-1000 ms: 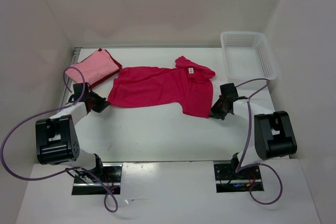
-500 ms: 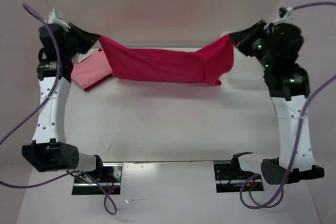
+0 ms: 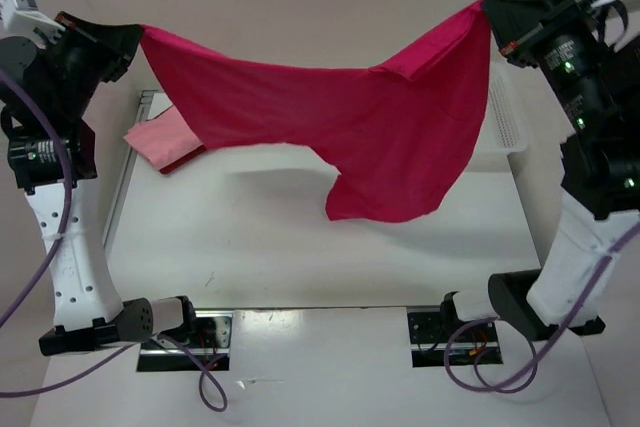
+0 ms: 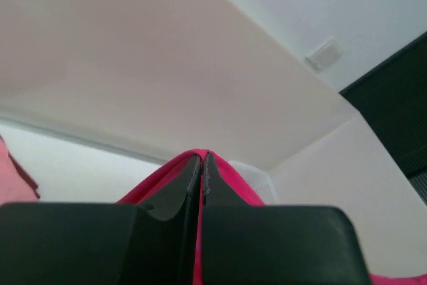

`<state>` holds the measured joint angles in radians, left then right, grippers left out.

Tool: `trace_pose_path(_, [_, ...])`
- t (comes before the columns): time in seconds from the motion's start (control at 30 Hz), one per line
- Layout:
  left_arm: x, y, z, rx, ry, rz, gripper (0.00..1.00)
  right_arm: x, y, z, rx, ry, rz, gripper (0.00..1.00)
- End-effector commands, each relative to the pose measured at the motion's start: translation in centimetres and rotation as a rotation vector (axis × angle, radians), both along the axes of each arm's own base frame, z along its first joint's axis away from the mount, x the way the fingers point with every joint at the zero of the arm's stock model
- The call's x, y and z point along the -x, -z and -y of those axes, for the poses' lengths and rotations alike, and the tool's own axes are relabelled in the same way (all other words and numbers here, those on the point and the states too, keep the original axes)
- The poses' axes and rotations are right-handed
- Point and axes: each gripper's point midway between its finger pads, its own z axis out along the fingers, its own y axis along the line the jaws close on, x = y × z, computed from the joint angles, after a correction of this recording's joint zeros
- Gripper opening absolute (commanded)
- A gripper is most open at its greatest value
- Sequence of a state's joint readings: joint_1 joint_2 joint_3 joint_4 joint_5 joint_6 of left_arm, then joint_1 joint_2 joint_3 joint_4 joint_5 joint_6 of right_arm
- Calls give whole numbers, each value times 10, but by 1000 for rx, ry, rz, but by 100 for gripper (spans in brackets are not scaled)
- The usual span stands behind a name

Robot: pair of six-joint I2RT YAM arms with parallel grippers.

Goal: Fold and stack the t-shirts
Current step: Flatten out the tshirt

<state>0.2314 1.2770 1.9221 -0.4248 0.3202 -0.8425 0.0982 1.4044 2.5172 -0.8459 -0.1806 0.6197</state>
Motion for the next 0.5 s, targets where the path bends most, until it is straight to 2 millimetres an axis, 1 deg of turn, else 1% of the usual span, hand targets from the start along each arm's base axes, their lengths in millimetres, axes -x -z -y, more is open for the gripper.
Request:
trace_pose_path(0.0, [-36, 58, -8, 47, 6, -138, 1, -96, 63, -18, 42, -118, -186, 0])
trace_pose_path(0.03, [-47, 71, -13, 52, -6, -155, 1, -113, 77, -21, 44, -134, -224, 0])
trace_pose_path(0.07, [-61, 103, -19, 56, -23, -215, 1, -140, 94, -22, 53, -133, -263, 0])
trace_pose_path(0.1, [-69, 117, -22, 62, -33, -241, 1, -154, 107, -22, 52, -134, -295, 0])
trace_pose_path(0.13, [-78, 131, -24, 69, -34, -270, 1, -166, 113, -22, 62, -133, -301, 0])
trace_pose_path(0.17, [-94, 155, -28, 80, -34, -319, 1, -176, 115, -19, 60, -124, -301, 0])
trace_pose_path(0.2, [-103, 166, -25, 82, -22, -339, 1, -203, 137, -13, 69, -103, -342, 0])
trace_pose_path(0.23, [-119, 183, -29, 87, -22, -363, 1, -215, 142, -12, 69, -92, -348, 0])
trace_pose_path(0.27, [-127, 196, -26, 90, -19, -392, 1, -219, 133, -6, 67, -81, -320, 0])
trace_pose_path(0.3, [-135, 198, -23, 88, -9, -393, 1, -240, 152, -4, 54, -83, -355, 0])
trace_pose_path(0.33, [-149, 197, -23, 98, 2, -392, 1, -246, 151, 3, 40, -70, -349, 0])
trace_pose_path(0.37, [-154, 193, -21, 97, 20, -383, 1, -244, 136, 0, 21, -82, -308, 0])
trace_pose_path(0.4, [-158, 185, -20, 119, 29, -372, 1, -247, 127, 3, 11, -89, -268, 0])
trace_pose_path(0.43, [-165, 182, -20, 128, 38, -367, 1, -248, 119, 5, 1, -96, -240, 0])
trace_pose_path(0.47, [-166, 155, -18, 123, 50, -309, 1, -247, 113, 2, -12, -113, -218, 0])
